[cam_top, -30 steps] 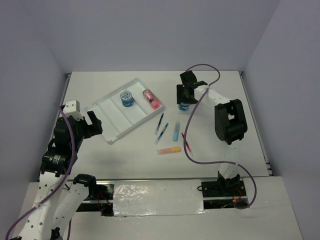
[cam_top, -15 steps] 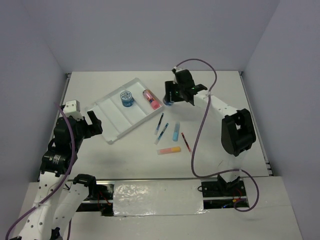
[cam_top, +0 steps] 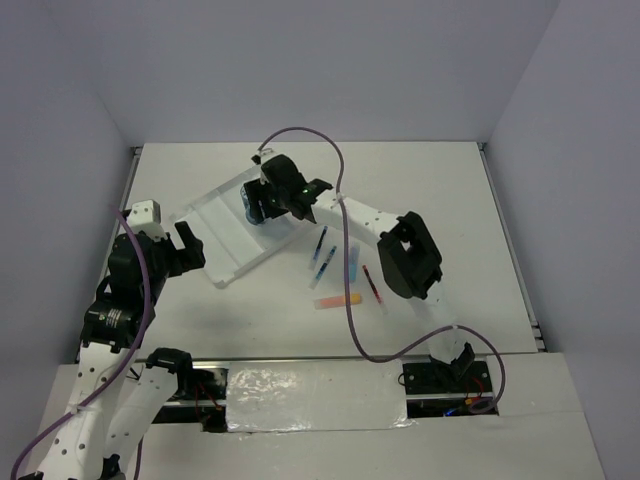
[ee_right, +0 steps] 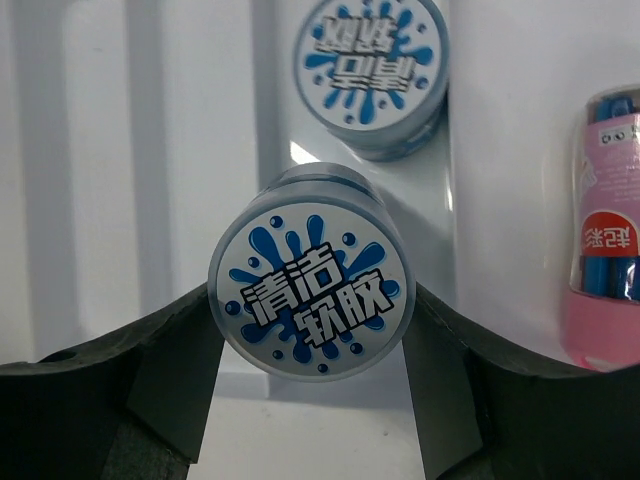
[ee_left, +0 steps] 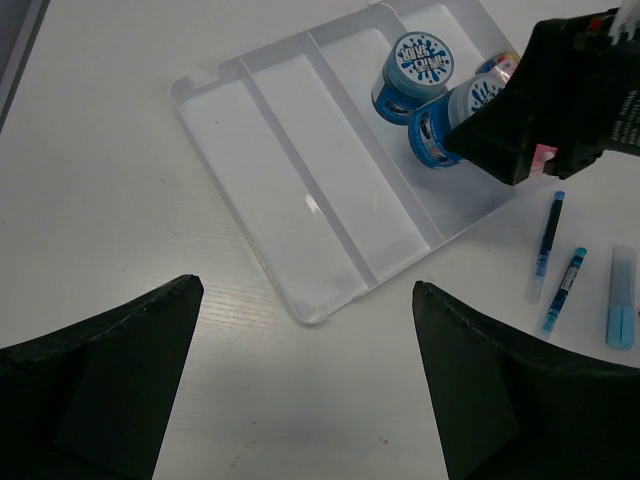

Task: Sort the stationery into containers
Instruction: Place the stationery in the storage box.

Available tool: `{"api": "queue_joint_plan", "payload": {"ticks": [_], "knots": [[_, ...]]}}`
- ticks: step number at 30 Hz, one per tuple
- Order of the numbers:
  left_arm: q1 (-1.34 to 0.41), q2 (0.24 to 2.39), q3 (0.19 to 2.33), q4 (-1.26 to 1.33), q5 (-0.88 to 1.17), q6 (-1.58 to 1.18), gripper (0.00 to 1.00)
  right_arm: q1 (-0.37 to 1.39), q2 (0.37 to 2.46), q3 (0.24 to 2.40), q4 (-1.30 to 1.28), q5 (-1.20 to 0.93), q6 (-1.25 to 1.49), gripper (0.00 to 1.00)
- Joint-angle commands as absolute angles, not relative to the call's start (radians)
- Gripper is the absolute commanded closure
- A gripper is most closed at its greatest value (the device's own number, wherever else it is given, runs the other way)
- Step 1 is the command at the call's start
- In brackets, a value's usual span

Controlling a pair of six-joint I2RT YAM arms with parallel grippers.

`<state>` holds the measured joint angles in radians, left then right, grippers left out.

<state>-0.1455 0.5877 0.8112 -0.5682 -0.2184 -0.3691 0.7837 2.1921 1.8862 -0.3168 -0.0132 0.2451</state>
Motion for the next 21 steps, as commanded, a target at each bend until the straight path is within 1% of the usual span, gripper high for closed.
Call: {"api": "queue_joint_plan", "payload": {"ticks": [1, 4, 7, 8, 9, 11, 15, 17, 18, 19, 21], "knots": [[-0.144, 0.586, 0.811, -0.534, -0.215, -0.360, 0.01, 0.787, 2.232, 1.989, -0.347, 0.099, 0.219, 0.53], [-0.146, 0.584, 0.811, -0.534, -0.213, -0.360, 0.01, 0.790, 2.260, 2.011, -0.363, 0.132, 0.209, 0.52], [-0.146, 0.583, 0.811, -0.534, -0.213, -0.359, 0.01, 0.792, 2.260, 2.007, -0.371, 0.143, 0.198, 0.40], [-0.146, 0.583, 0.813, -0.534, -0.212, -0.359, 0.01, 0.793, 2.253, 1.996, -0.365, 0.141, 0.195, 0.18], [-0.146, 0.584, 0.811, -0.534, -0.212, -0.359, 0.01, 0.798, 2.232, 1.987, -0.362, 0.143, 0.193, 0.02], [-0.146, 0.587, 0.813, -0.534, -0.212, -0.359, 0.01, 0.802, 2.198, 1.942, -0.341, 0.144, 0.190, 0.00], [-0.144, 0.591, 0.813, -0.535, -0.213, -0.359, 0.01, 0.805, 2.047, 1.834, -0.313, 0.176, 0.218, 0.00], [-0.144, 0.591, 0.813, -0.537, -0.218, -0.360, 0.01, 0.805, 1.947, 1.783, -0.337, 0.265, 0.259, 0.00], [-0.144, 0.589, 0.813, -0.537, -0.221, -0.362, 0.01, 0.805, 1.915, 1.751, -0.362, 0.381, 0.326, 0.00], [-0.146, 0.589, 0.813, -0.537, -0.222, -0.362, 0.01, 0.802, 1.881, 1.667, -0.364, 0.418, 0.357, 0.00], [-0.146, 0.589, 0.811, -0.535, -0.218, -0.362, 0.01, 0.795, 1.818, 1.585, -0.414, 0.446, 0.429, 0.00]]}}
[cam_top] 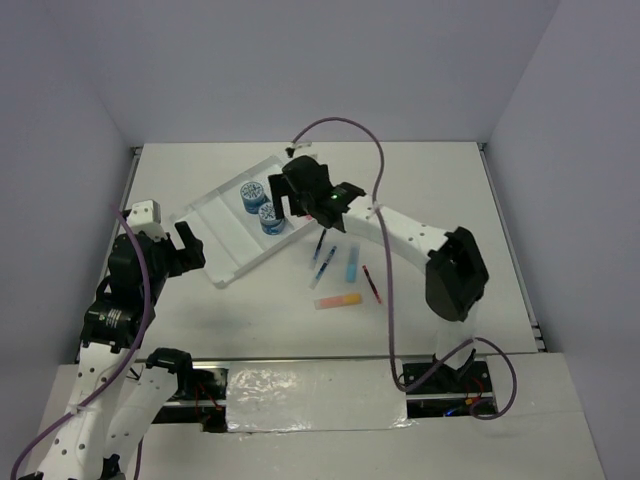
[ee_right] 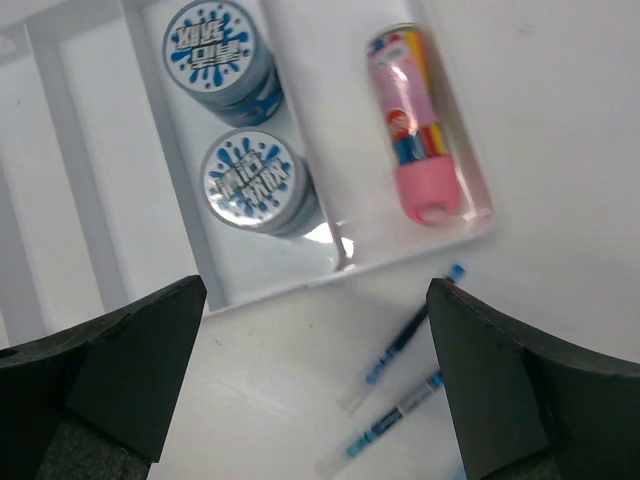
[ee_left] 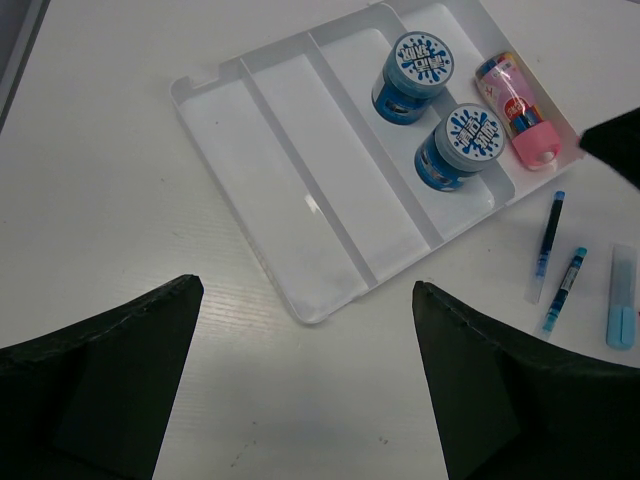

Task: Sort the stationery into containers
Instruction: Place the stationery in the storage box, then pick up the stationery from the center of the board.

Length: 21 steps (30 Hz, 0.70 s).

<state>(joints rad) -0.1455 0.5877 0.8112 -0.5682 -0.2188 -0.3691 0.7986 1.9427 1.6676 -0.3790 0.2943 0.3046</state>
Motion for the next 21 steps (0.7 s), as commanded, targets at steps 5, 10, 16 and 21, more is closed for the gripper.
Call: {"api": "queue_joint_plan", "payload": {"ticks": [5, 10, 16, 21], "knots": [[-0.144, 0.597, 0.813, -0.538, -0.219, -0.362, 0.01, 0.792, 1.804, 1.505, -0.639, 0.603, 0.634, 0.01], [-0.146, 0.586, 0.811, -0.535, -0.218, -0.362, 0.01, 0.779, 1.804, 1.356, -0.658, 0.631, 0.745, 0.18], [-0.155, 0.589, 0.810, -0.537, -0.219, -0.364, 0.01, 0.747, 1.809, 1.255, -0.608, 0.594, 0.810, 0.22], [-0.166, 0.588, 0.810, -0.535, -0.215, -0.362, 0.01, 0.723, 1.792, 1.195, -0.528, 0.537, 0.795, 0.27]]}}
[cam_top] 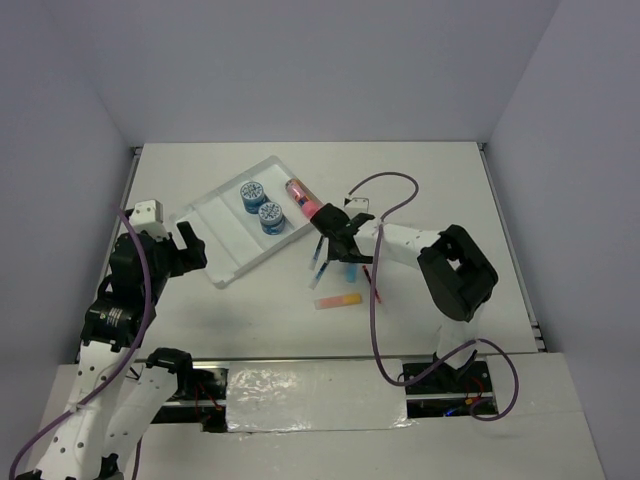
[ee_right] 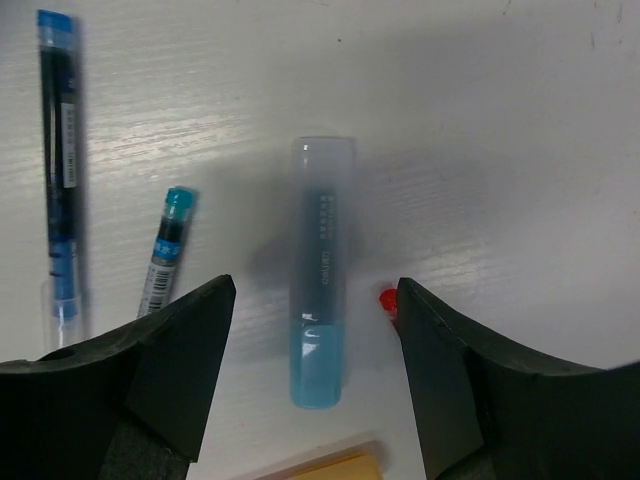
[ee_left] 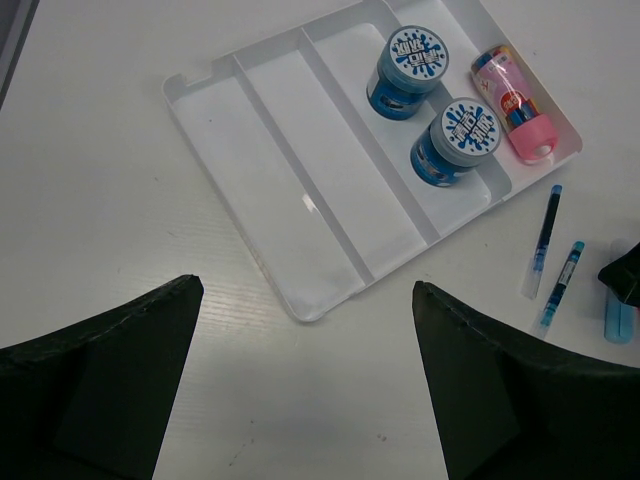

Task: Sort the stationery into containers
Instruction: Pick up the stationery from the center of the board.

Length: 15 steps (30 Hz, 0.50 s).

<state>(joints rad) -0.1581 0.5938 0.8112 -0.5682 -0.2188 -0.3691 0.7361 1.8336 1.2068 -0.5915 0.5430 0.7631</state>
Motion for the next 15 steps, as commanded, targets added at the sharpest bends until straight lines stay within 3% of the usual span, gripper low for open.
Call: {"api": "queue_joint_plan", "payload": {"ticks": [1, 15], "knots": [[-0.166, 0.589, 0.811, -0.537, -0.213, -0.361, 0.01, 0.719, 1.802, 1.196, -0.529, 0.534, 0.793, 0.28], [-0.167, 0.584, 0.810, -0.535, -0.215, -0.362, 0.01, 0.689, 1.876, 1.180, -0.457, 0.465, 0.767, 0.42]]}}
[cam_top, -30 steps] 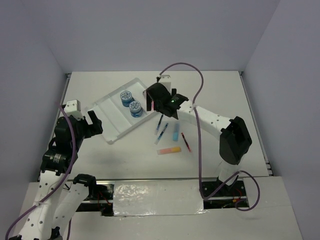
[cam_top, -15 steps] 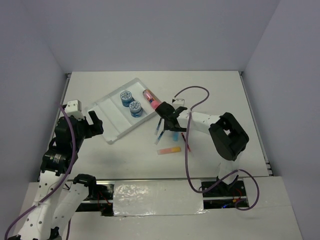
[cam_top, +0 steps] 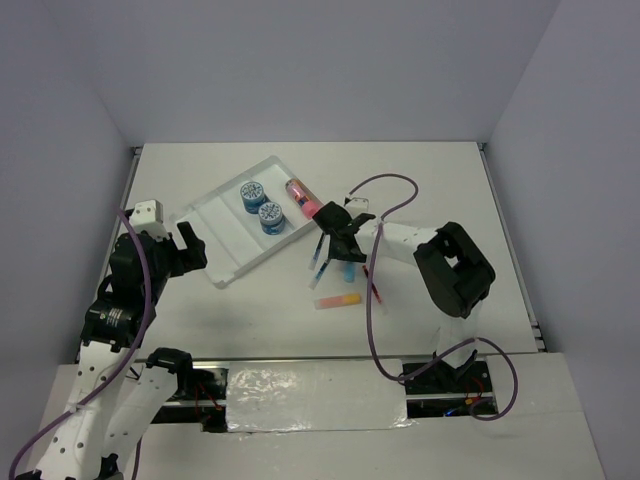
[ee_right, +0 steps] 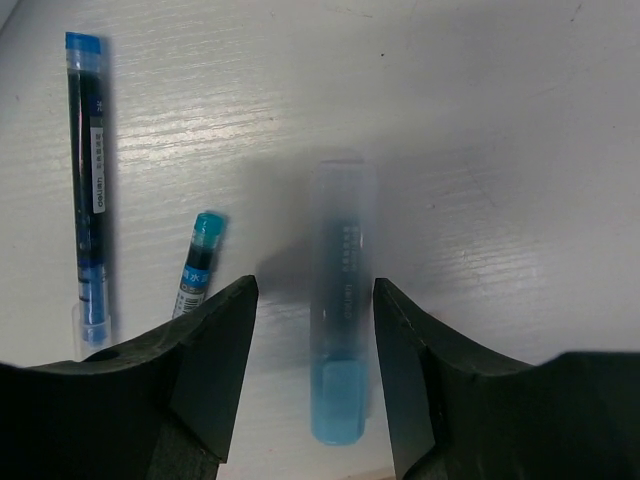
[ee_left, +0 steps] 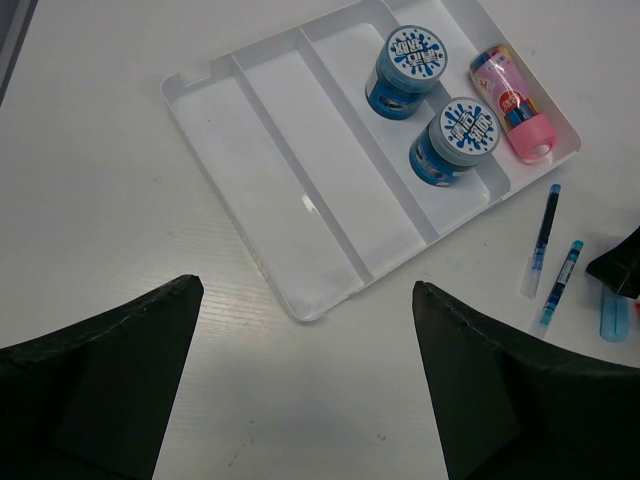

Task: Sort the stationery into containers
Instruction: Pick up the stationery from the center of the board, then place the stationery in the storage box.

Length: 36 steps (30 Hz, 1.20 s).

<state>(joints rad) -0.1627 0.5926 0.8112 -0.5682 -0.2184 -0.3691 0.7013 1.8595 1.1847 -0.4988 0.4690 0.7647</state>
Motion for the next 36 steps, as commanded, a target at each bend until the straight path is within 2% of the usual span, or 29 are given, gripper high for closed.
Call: {"api": "queue_joint_plan", "payload": {"ticks": [1, 11, 16, 19, 20, 23, 30, 36], "knots": [[-0.167, 0.584, 0.810, -0.535, -0.213, -0.362, 0.01, 0.687, 1.878, 1.177, -0.459, 0.463, 0.770, 0.42], [-0.167, 0.586, 0.810, -0.537, -0.213, -0.362, 0.01, 0.677, 1.882, 1.149, -0.439, 0.431, 0.773, 0.51], [-0.167, 0.586, 0.810, -0.535, -0.212, -0.362, 0.01, 0.678, 1.868, 1.123, -0.425, 0.414, 0.784, 0.64], [-0.169, 0.586, 0.810, -0.535, -0.210, -0.360, 0.01, 0.678, 1.829, 1.114, -0.440, 0.445, 0.790, 0.69], [-0.169, 0.586, 0.808, -0.535, -0.210, -0.360, 0.01, 0.680, 1.797, 1.112, -0.442, 0.451, 0.784, 0.76], [-0.169, 0.586, 0.810, -0.534, -0.207, -0.360, 0.01, 0.692, 1.729, 1.111, -0.449, 0.482, 0.755, 0.78], [-0.167, 0.586, 0.810, -0.535, -0.216, -0.362, 0.01, 0.822, 1.712, 1.296, -0.465, 0.468, 0.574, 0.78], [-0.169, 0.589, 0.811, -0.540, -0.230, -0.365, 0.01, 0.945, 1.952, 1.653, -0.370, 0.236, 0.304, 0.77]]}}
